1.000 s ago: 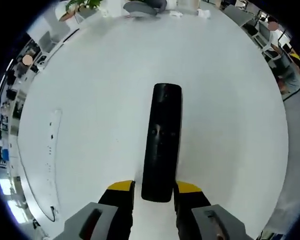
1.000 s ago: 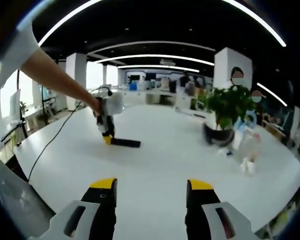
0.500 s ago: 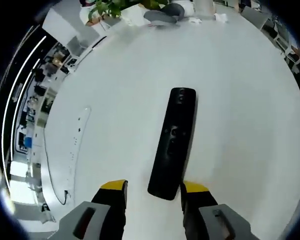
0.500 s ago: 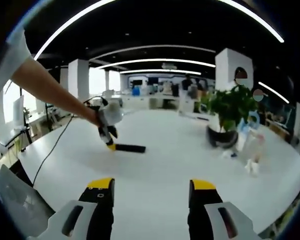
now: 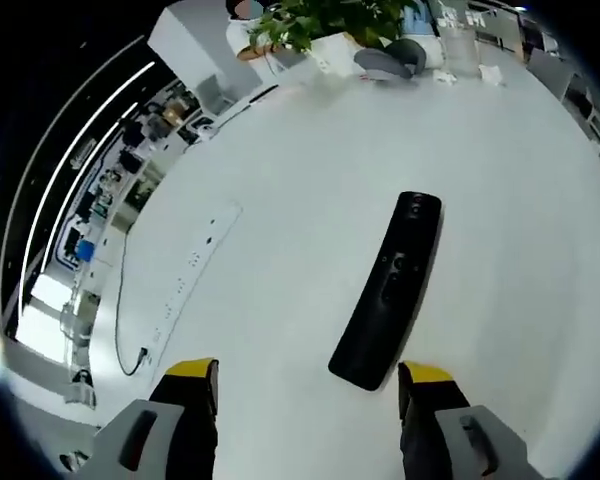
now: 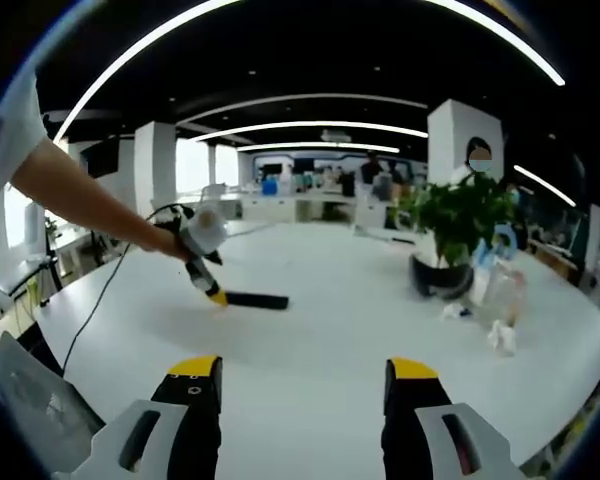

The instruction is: Press the specified remote control buttons in sequence, fully releasing each button before pressing the next.

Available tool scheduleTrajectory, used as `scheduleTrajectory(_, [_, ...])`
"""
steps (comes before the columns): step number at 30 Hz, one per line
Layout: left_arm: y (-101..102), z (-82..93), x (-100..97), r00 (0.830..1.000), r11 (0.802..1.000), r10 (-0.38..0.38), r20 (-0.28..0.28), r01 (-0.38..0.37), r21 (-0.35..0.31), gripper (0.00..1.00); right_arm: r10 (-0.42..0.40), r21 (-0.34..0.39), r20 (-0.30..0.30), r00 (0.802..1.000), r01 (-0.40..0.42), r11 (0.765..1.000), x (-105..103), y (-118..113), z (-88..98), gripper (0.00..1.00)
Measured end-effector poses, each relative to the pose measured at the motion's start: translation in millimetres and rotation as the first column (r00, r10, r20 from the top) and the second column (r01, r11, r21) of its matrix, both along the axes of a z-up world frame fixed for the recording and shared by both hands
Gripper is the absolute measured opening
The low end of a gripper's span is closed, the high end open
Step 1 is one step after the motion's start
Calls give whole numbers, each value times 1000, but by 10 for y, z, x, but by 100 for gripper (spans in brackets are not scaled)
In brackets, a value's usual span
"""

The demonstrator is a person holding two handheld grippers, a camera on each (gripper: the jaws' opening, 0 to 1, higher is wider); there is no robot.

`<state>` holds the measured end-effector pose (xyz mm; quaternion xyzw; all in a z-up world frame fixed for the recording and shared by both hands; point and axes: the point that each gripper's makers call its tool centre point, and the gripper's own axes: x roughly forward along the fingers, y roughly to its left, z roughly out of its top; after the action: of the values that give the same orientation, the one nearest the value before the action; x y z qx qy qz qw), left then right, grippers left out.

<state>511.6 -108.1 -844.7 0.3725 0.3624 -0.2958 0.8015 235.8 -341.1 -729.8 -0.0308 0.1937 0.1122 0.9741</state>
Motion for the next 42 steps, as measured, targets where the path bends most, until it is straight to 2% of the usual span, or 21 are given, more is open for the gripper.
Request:
scheduleTrajectory(1, [18, 30, 40, 999, 999, 21, 44, -19, -31, 83, 0, -2, 0, 1000, 0, 1000, -1, 0, -1, 63])
scheduleTrajectory(2, [46, 37, 55, 997, 998, 38, 61, -35, -46, 87, 0, -3, -1, 1000, 0, 1000, -3, 1, -1, 63])
scheduleTrajectory(4, [98, 27, 15, 996, 994, 76, 40, -73, -78, 87, -2, -2, 1, 1000, 2, 1000, -3, -3, 1, 63])
scheduleTrajectory(5, [111, 70, 29, 993, 988, 105, 60, -97, -122, 87, -5, -2, 1, 1000, 5, 1000, -7, -11, 4, 63])
scheduleTrajectory(6, [108, 97, 16, 990, 980, 128, 56, -117, -159, 87, -7, -2, 0, 1000, 7, 1000, -8, -15, 5, 63])
scheduleTrajectory(7, [101, 149, -7, 985, 964, 166, 46, -152, -219, 88, -9, 0, -1, 1000, 9, 1000, -7, -18, 2, 64])
scheduleTrajectory(10, [109, 311, -75, 975, 931, 216, 59, -187, -315, 88, -15, -1, -3, 1000, 15, 1000, -5, -32, -6, 64])
scheduleTrajectory(15, [125, 548, -333, 965, 894, 247, 92, -190, -405, 87, -11, 1, -4, 1000, 11, 1000, -5, -19, -7, 64])
scheduleTrajectory(19, [105, 702, -520, 963, 880, 246, 113, -174, -442, 88, -6, -1, -6, 1000, 6, 1000, -6, -6, -7, 66])
scheduleTrajectory(24, [78, 857, -644, 957, 862, 260, 131, -168, -478, 89, -23, 0, 1, 1000, 23, 1000, 0, -43, 5, 67])
scheduleTrajectory(26, [45, 913, -695, 953, 841, 275, 127, -175, -512, 89, -24, 7, 6, 1000, 24, 1000, 2, -43, 16, 67])
scheduleTrajectory(30, [-18, 999, -834, 952, 822, 281, 123, -173, -543, 90, -22, 5, 11, 1000, 22, 1000, 3, -38, 24, 69])
scheduleTrajectory(31, [-45, 1068, -909, 949, 810, 284, 137, -160, -564, 90, -26, 3, 18, 999, 26, 1000, 6, -45, 35, 70])
scheduleTrajectory(34, [-48, 1122, -1046, 948, 804, 282, 145, -151, -575, 92, -36, 9, 29, 999, 36, 999, 10, -65, 54, 72])
scheduleTrajectory(36, [-46, 1146, -1153, 949, 792, 286, 132, -157, -590, 95, -45, 15, 42, 998, 45, 999, 15, -77, 78, 76])
scheduleTrajectory(38, [-26, 1159, -1266, 949, 783, 292, 120, -165, -599, 96, -56, 26, 80, 995, 54, 998, 26, -92, 144, 81])
scheduleTrajectory(40, [18, 1222, -1352, 939, 778, 310, 150, -160, -607, 96, -63, 19, 91, 994, 61, 998, 22, -109, 158, 84])
scheduleTrajectory(42, [80, 1256, -1435, 930, 783, 324, 173, -161, -601, 96, -67, 14, 91, 994, 66, 998, 29, -115, 153, 86])
